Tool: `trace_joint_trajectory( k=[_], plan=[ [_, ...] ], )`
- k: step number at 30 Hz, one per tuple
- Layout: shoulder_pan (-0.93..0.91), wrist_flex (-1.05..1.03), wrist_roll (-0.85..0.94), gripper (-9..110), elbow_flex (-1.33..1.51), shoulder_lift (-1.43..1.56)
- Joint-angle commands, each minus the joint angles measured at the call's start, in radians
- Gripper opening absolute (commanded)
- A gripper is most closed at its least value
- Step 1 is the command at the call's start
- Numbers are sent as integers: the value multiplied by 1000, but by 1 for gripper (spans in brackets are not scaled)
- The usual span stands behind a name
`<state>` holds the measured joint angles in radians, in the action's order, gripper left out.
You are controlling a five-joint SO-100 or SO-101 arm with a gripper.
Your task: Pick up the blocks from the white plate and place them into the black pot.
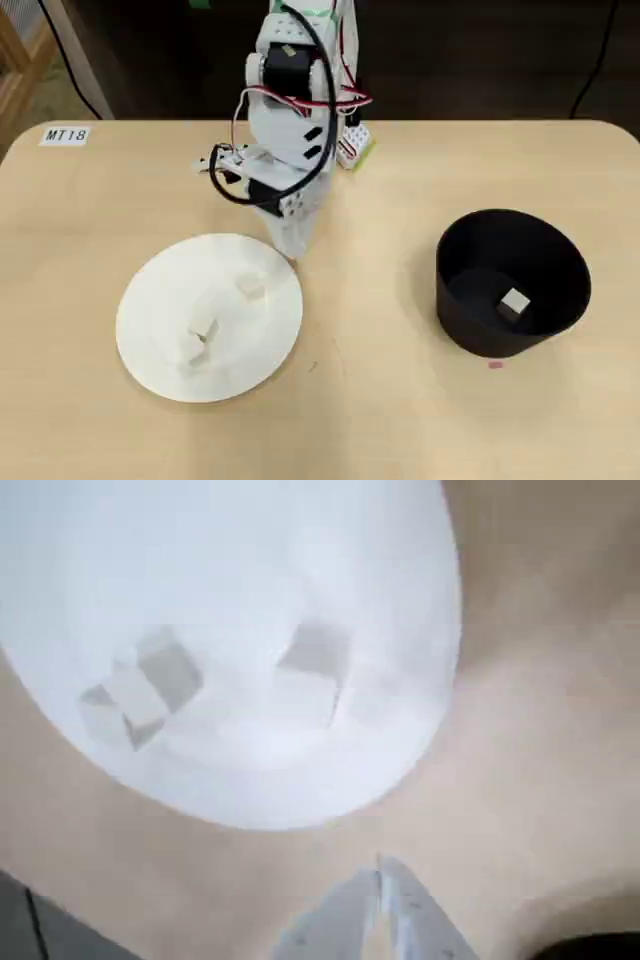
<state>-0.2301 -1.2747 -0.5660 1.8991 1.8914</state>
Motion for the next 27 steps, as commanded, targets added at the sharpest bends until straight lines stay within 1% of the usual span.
trace_joint_trajectory(
  k=[1,4,6,10,13,19,27],
  plan=[
    [-40,-11,-58,-2,-57,-38],
    [-74,-12,-63,-2,-64,-101],
    [-95,-18,-25,-1,-86,-163],
    [-124,-66,120,17,-169,-262],
    [-129,-121,155,23,-221,-313],
    [-124,-121,149,24,-225,-348],
    [-132,-21,153,24,-225,-416]
  ],
)
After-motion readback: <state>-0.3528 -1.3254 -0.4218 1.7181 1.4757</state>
